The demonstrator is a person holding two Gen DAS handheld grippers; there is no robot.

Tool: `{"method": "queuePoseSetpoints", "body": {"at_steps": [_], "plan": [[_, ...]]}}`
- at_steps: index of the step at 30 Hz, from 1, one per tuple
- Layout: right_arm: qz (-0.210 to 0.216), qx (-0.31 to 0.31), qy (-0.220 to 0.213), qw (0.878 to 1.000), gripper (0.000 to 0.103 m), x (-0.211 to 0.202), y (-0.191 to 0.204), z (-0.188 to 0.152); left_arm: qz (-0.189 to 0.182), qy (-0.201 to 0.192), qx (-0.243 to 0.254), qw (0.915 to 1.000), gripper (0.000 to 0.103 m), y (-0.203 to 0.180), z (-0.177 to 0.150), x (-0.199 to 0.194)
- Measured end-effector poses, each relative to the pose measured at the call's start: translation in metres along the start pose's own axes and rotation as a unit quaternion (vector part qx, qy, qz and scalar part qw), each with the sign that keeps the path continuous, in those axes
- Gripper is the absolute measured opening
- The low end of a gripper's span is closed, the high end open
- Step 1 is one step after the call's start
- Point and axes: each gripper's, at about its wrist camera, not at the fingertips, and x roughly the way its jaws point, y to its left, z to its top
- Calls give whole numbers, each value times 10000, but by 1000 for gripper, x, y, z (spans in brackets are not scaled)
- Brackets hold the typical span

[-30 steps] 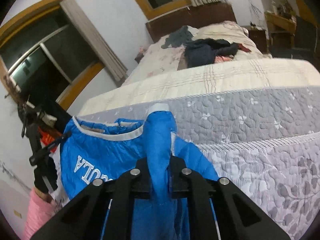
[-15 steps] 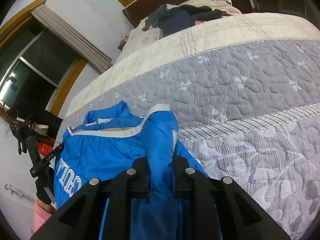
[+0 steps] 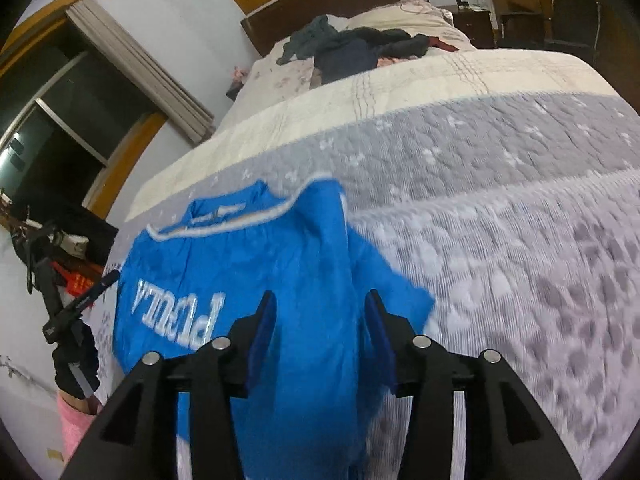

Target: Fold small clothes

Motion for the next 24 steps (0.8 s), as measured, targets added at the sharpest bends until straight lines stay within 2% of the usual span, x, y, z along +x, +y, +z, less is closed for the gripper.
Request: {"method": "queuePoseSetpoints", "body": {"at_steps": [4,9,10,12,14,17,20,24], "plan": [[162,-73,189,9997,49,-11,5,-25,-105,-5,172,9998,58,-20,-28,-24],[61,-129,542,9984,51,-7,8,-58,-308,-123,324,9989,60,-36,-59,-44],[2,-196,556,9983,47,-8,10,-63,-317,-159,352,9988,60,-38,-63,-47],[-211,-267,487,9982,19,-12,11,-68,-348,-223,382,9984,60,-42,-70,-51],[-223,-216,374,9988,8,-20,12,-70,-327,-269,408,9983,60,-44,-76,-54],[-146,-301,292,9990,5,-31,17,-68,-221,-354,527,9977,60,-50,-80,-59],[-91,-391,206,9990,4,-40,23,-68,-285,-414,557,9972,60,-50,-82,-63],[-149,-304,279,9990,4,-33,18,-69,-250,-465,652,9965,60,-53,-87,-62]]}}
